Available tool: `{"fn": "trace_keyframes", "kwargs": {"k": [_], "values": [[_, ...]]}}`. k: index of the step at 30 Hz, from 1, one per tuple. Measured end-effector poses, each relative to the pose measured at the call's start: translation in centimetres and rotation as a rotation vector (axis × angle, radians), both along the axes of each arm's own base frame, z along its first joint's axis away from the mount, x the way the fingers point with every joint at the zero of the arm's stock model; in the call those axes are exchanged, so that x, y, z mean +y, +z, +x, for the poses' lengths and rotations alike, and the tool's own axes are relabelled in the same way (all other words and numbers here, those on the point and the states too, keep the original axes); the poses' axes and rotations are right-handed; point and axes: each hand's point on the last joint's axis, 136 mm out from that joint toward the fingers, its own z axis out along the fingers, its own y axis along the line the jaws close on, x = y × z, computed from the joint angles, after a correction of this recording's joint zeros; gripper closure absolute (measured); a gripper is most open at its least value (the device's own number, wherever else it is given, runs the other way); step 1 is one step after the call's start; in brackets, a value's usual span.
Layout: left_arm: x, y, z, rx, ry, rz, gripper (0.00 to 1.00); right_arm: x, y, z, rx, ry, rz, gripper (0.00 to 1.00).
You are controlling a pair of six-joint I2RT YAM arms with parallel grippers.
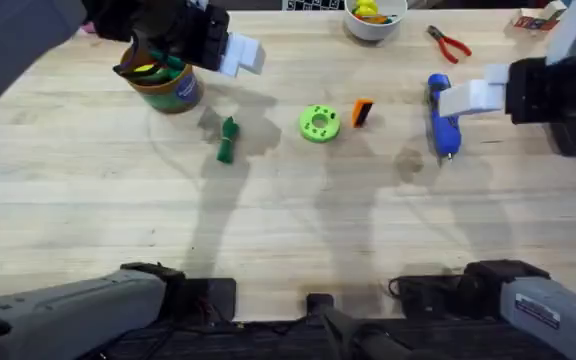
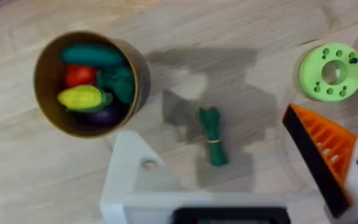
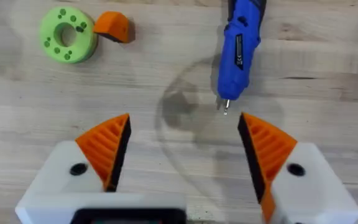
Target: Pick up the gripper from the table and insert it into the empty holder that is missing its gripper. Then pick up a screw, insert it into the mounting hole, and use the screwdriver to tighten it. Finally, clean up the table by picking up the vegetable and placing it into the bucket.
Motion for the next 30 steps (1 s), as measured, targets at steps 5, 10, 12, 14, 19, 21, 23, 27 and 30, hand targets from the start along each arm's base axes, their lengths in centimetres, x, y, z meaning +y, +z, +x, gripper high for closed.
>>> {"fn": "trace_keyframes", "kwargs": {"k": [5, 10, 12, 14, 19, 21, 23, 27, 30], "values": [[-0.2, 0.7, 0.9, -0.058, -0.082, 0.049, 0.016, 0.0, 0.0, 0.0, 0.0, 0.0, 0.0, 0.007], [-0.3, 2.1, 2.7, -0.155, -0.114, 0.062, 0.014, 0.0, 0.0, 0.0, 0.0, 0.001, 0.002, 0.007], [-0.1, 3.2, 3.8, -0.217, -0.114, 0.046, 0.015, 0.0, 0.0, 0.0, 0.0, 0.001, 0.002, 0.007], [0.3, 4.1, 4.8, -0.266, -0.113, 0.021, 0.015, 0.0, 0.0, 0.0, 0.0, 0.001, 0.002, 0.007], [1.3, 5.6, 5.2, -0.331, -0.164, -0.009, 0.015, 0.0, 0.0, 0.0, 0.0, 0.001, 0.002, 0.007], [1.2, 6.0, 4.4, -0.349, -0.185, -0.014, 0.015, 0.0, 0.0, 0.0, 0.0, 0.001, 0.002, 0.007], [1.0, 6.7, 3.1, -0.38, -0.206, -0.018, 0.015, 0.0, 0.0, 0.0, 0.0, 0.001, 0.002, 0.007], [0.4, 8.8, 1.1, -0.539, -0.252, -0.039, 0.015, 0.0, 0.0, 0.0, 0.0, 0.001, 0.002, 0.007], [-0.7, 9.3, -1.1, -0.654, -0.318, -0.08, 0.015, 0.0, 0.0, 0.0, 0.0, 0.001, 0.002, 0.008]]}}
